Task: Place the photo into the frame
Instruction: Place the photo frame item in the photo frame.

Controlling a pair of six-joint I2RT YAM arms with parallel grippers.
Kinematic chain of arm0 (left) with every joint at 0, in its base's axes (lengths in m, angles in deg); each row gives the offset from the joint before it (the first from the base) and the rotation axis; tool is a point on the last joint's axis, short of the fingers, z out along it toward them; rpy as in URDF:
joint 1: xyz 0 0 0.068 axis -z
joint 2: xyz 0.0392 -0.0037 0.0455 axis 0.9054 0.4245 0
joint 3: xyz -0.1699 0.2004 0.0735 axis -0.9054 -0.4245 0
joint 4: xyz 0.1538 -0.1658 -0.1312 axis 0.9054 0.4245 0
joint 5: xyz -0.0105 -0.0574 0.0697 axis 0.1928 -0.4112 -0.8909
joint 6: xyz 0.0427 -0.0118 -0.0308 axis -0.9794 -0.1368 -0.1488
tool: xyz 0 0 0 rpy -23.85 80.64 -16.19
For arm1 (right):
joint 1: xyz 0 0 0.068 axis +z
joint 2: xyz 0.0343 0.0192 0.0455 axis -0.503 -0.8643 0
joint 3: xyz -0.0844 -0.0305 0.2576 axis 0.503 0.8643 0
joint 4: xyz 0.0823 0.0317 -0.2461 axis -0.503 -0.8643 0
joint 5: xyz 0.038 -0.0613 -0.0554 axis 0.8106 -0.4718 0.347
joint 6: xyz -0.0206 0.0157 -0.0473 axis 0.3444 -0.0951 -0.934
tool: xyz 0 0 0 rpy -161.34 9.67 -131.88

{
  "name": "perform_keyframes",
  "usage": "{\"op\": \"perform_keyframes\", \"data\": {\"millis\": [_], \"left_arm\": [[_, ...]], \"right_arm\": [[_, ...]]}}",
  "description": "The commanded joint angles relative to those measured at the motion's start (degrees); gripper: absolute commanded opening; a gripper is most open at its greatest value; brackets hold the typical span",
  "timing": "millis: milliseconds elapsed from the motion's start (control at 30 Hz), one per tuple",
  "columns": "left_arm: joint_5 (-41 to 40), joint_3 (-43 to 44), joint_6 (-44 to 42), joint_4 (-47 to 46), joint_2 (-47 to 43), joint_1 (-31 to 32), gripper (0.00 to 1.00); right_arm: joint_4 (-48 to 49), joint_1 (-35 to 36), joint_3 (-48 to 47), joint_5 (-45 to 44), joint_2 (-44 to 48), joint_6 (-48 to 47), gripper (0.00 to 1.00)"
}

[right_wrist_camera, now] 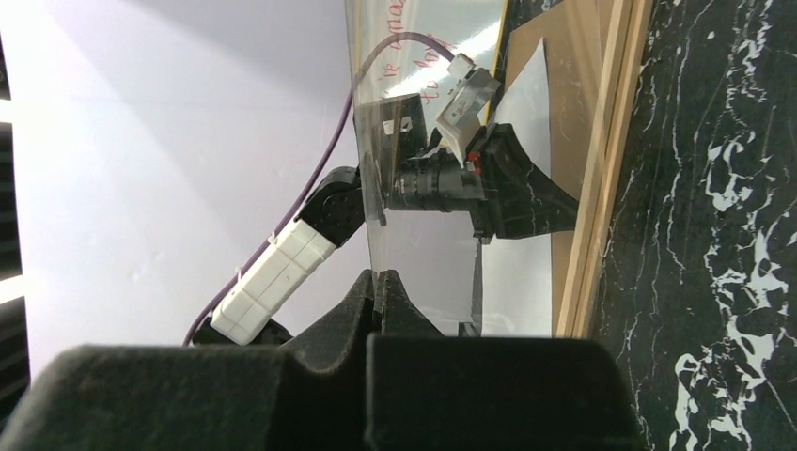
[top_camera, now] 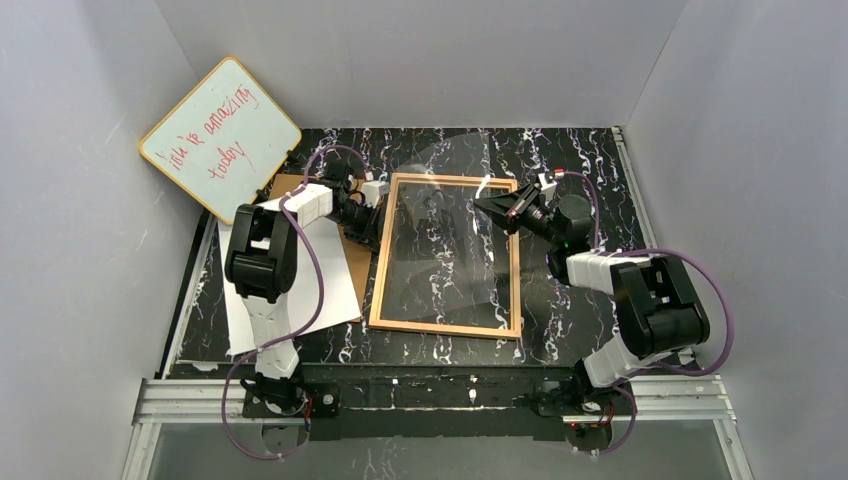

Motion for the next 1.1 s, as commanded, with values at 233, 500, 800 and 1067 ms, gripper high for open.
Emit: {"op": "perform_keyframes", "data": {"millis": [233,500,800,1067], "left_arm": [[0.4,2.1,0.4,5.0,1.6,-4.1,0.00],[0.6,2.6,0.3,5.2,1.5,-6.4,0.00],[2.5,-0.3,0.6,4.0,1.2,-4.0,0.00],[2.3,-0.1,0.5,3.8,0.3,-3.6,0.00]], "right_arm": [[4.6,1.3,-3.0,-1.1,5.6,4.2,0.01],[5.0,1.5,-1.3,-1.7,4.2,4.8,0.01],[6.3,1.4,-0.3,-4.0,2.3,6.5,0.01],[2.1,1.5,-4.6,-3.1,4.8,5.1,0.01]]}}
